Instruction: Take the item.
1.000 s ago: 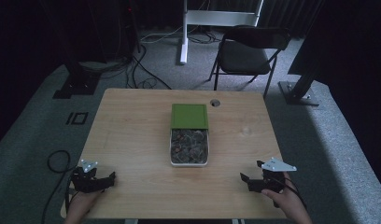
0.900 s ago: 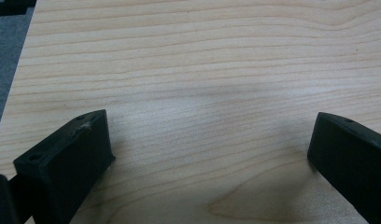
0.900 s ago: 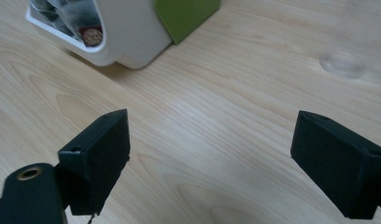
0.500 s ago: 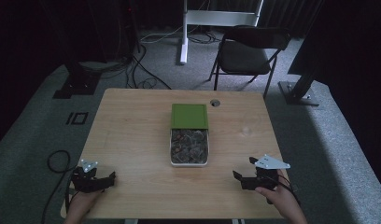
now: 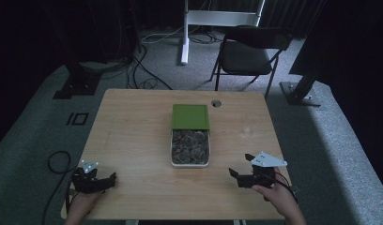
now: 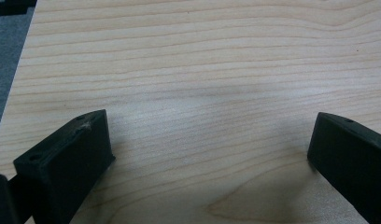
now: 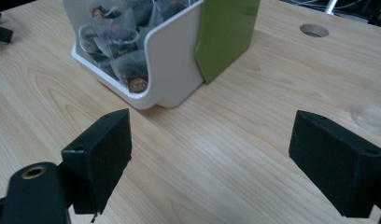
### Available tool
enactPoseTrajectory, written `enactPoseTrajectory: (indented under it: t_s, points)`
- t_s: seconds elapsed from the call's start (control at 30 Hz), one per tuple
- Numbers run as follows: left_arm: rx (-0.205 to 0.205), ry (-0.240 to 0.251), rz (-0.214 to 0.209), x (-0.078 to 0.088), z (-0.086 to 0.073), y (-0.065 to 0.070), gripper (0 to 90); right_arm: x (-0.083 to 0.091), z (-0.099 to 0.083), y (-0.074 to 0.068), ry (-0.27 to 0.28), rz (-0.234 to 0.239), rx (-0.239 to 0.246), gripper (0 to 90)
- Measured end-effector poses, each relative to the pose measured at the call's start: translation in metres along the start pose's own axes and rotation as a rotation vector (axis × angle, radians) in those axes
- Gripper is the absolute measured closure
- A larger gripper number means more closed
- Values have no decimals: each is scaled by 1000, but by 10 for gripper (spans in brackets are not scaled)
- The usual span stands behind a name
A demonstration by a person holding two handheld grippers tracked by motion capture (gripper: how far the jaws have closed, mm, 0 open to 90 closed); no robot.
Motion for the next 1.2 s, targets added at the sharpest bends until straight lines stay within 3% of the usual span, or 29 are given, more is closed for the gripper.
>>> enactPoseTrajectory:
  t_s: [0.73, 1.2]
  points:
    - [0, 0, 0, 0, 0, 0, 2, -13, 30, -23, 42, 47, 49, 134]
    - [0, 0, 0, 0, 0, 0, 2, -24, 37, -36, 44, 82, 65, 138]
Point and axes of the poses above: each handheld gripper's, and its own axes: x roughly backward along the jaws, z roughly out of its top, y roughly to its right, the point moved 2 cm from there along -x, roughly forward along the jaws, and after that the axes turned 11 degrees about -z, right-handed, at the moved point
